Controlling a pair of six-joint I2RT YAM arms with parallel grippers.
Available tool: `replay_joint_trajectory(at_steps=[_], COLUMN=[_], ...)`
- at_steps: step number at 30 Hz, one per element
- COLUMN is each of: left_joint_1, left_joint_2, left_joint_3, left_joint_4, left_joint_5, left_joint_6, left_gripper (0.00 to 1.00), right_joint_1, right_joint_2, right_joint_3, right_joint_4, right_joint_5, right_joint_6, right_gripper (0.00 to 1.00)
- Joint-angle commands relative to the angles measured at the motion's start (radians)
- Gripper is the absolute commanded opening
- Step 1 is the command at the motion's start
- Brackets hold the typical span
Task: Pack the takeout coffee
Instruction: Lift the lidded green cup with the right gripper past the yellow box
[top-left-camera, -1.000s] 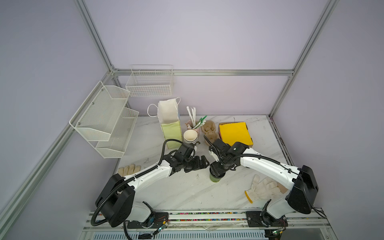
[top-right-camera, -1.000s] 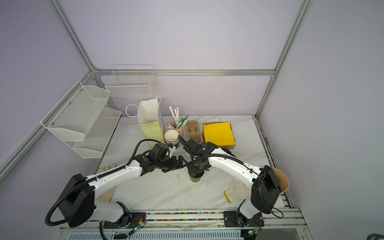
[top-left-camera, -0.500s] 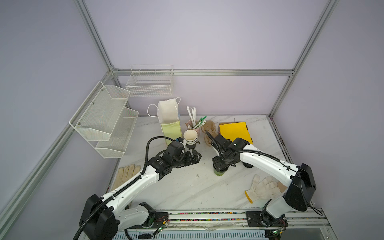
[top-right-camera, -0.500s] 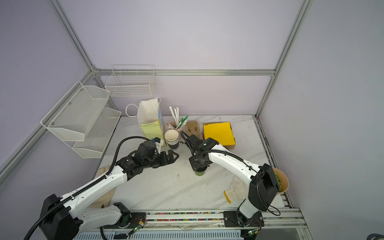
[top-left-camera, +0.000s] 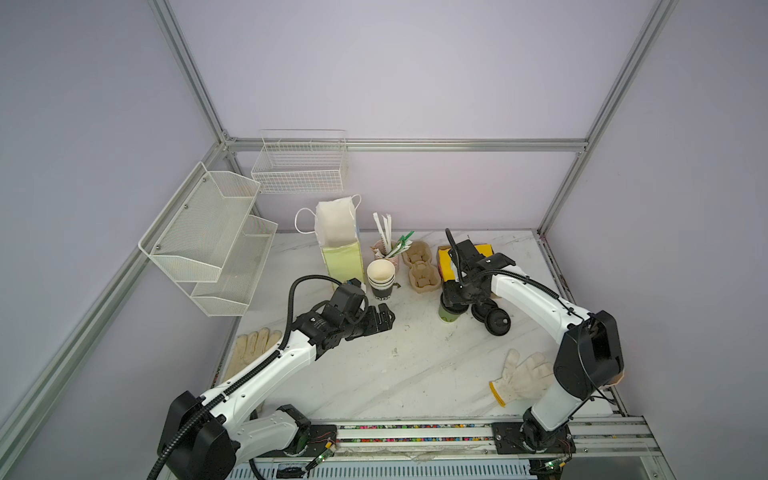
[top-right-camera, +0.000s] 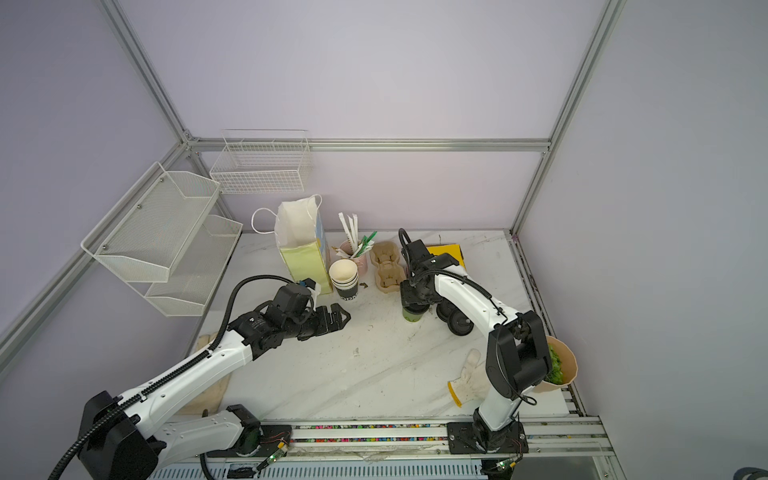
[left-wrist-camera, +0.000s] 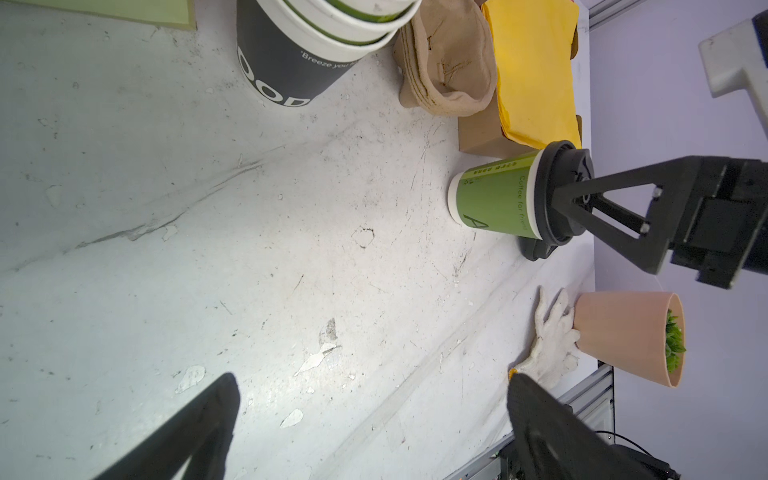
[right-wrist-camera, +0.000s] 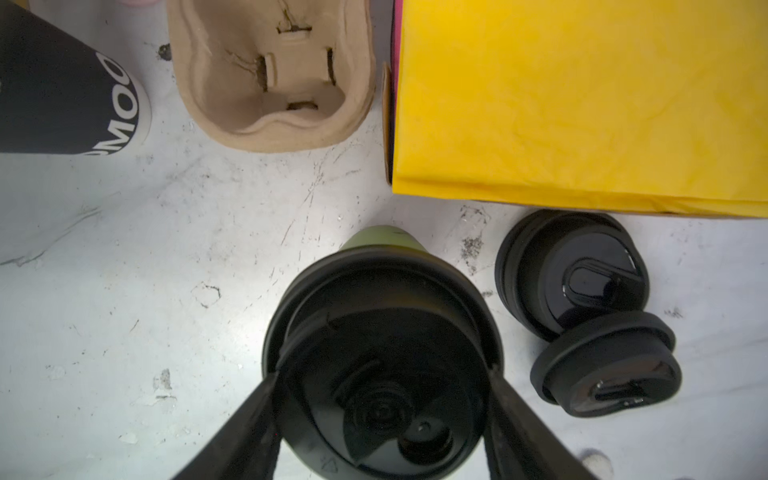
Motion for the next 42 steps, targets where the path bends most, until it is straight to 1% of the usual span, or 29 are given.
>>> replay_joint_trajectory(at_steps=[1,3,11,14,21,25,29,32,38,42], left_joint_1=[0.005,0.006,0.005,0.006,0.004,0.005,0.005,0.005,0.006,0.006], left_joint_2=[0.005,0.007,0.023,0.031,0.028,0.027,0.027,0.035,0.061,0.084], left_joint_3=[0.100,0.097,0.101,0.103,0.093,0.097,0.094,0.099,0.121,0.135], left_joint_4=[0.001,0.000,0.002,0.002,0.009,0.009,0.012,0.017,0.032,0.043], left_joint_5=[0.013,0.013,0.020,0.027,0.029,0.036,0.037,0.052,0.088,0.122], left_joint_6=[0.024,0.026,0.029,0.031,0.029,0.029,0.031,0.032,0.031,0.029], left_gripper=[1.00,1.00,1.00,1.00,1.00,1.00,1.00,1.00,1.00,1.00], right_joint_1=[-0.029,-0.031,-0.040,-0.039,-0.038,-0.039,-0.048,-0.091,-0.258,-0.361], right_joint_2=[0.037,0.058,0.086,0.082,0.024,-0.031,-0.106,-0.151,-0.234,-0.244], right_joint_3=[0.026,0.043,0.094,0.100,0.119,0.095,0.078,0.073,0.062,0.061], right_joint_4=[0.023,0.008,-0.020,-0.046,-0.089,-0.098,-0.102,-0.106,-0.094,-0.092], right_joint_5=[-0.024,0.018,0.029,0.046,0.075,0.078,0.139,0.161,0.155,0.190], right_joint_6=[-0.020,-0.008,-0.006,-0.015,-0.017,-0.013,0.012,0.027,0.045,0.067], right_gripper=[0.63,0.63,0.65,0.65,0.65,0.65,0.65,0.65,0.65,0.66])
